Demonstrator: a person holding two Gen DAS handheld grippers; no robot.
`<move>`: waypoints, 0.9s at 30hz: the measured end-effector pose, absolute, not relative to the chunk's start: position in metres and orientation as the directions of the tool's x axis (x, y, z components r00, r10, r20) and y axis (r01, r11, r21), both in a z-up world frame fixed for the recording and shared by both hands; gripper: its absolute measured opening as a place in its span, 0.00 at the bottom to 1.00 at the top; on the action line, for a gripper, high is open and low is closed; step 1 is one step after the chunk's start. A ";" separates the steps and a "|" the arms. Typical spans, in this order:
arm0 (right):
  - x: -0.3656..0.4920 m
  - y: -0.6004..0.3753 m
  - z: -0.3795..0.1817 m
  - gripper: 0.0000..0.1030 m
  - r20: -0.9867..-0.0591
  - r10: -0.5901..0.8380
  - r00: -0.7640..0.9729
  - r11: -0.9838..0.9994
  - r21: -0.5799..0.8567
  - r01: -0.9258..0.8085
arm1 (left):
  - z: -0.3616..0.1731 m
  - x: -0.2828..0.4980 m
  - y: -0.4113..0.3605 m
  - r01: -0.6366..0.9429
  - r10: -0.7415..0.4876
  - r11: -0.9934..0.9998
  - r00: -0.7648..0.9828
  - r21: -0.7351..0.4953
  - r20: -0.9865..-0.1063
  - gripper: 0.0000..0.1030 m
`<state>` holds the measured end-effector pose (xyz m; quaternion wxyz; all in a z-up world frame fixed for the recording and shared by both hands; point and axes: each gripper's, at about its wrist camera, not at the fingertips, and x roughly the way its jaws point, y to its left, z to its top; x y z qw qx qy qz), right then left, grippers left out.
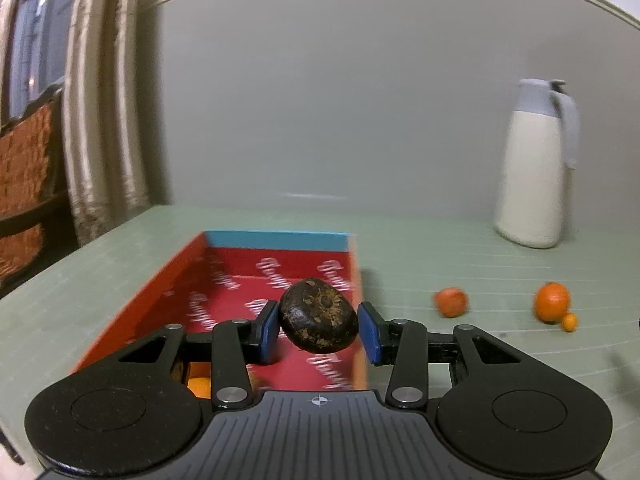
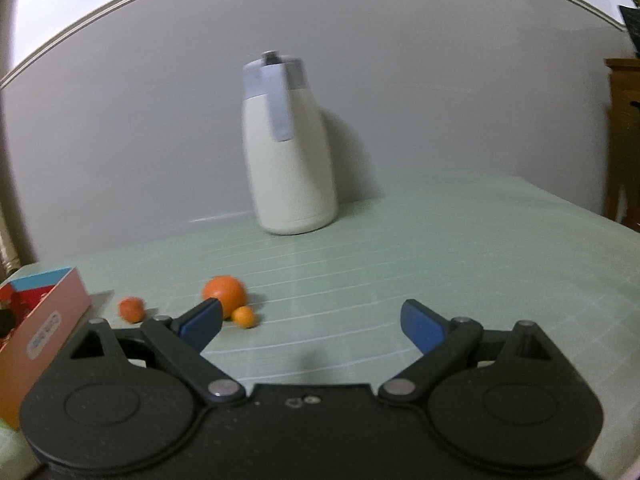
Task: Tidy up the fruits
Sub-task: 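Lift the dark dried fruit with the left tool toward the box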
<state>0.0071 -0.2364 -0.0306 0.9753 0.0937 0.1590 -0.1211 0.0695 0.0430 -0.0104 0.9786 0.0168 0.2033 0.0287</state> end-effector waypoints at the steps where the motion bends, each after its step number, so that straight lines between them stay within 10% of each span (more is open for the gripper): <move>1: 0.009 -0.232 -0.031 0.93 -0.332 -0.196 0.923 0.957 0.139 0.253 | -0.011 0.070 0.048 -0.060 0.072 0.997 0.914 0.041 -0.399 0.41; 27: 0.035 -0.152 -0.034 0.93 -0.323 -0.020 0.946 0.997 0.064 0.043 | -0.027 0.076 0.094 -0.156 0.147 0.988 0.874 0.020 -0.464 0.41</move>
